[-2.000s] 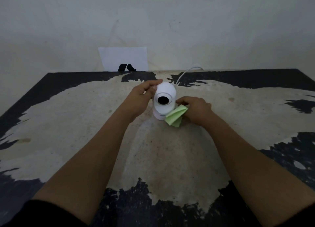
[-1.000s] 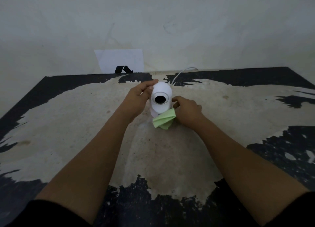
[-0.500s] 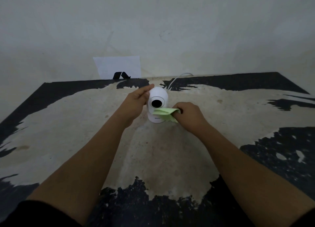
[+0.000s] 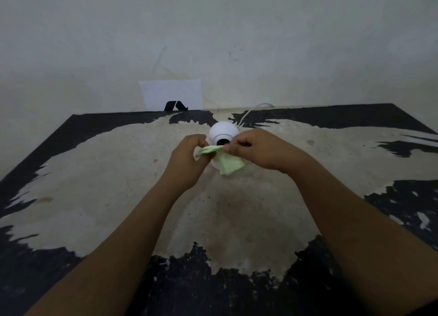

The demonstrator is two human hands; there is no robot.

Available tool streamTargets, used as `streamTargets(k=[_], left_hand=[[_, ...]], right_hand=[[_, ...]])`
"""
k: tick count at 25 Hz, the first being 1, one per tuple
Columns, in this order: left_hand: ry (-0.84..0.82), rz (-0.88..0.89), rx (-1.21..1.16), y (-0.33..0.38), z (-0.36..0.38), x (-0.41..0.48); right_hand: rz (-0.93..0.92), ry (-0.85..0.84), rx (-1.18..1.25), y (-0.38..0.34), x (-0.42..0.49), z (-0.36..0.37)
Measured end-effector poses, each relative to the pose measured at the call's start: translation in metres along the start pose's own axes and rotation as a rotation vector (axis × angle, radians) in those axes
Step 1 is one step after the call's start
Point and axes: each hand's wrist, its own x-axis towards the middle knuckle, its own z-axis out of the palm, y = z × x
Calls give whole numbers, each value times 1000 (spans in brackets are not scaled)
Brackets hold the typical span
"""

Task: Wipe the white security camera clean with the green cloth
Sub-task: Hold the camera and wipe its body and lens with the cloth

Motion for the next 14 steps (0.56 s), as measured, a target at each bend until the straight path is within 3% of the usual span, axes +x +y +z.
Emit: streamTargets(k=[4,14], left_hand=[[40,-98,-76,-10,9,17],[110,-154,-173,-4,26,33]], right_hand=[[74,301,241,9,28,4],[73,360,285,28,58,9]])
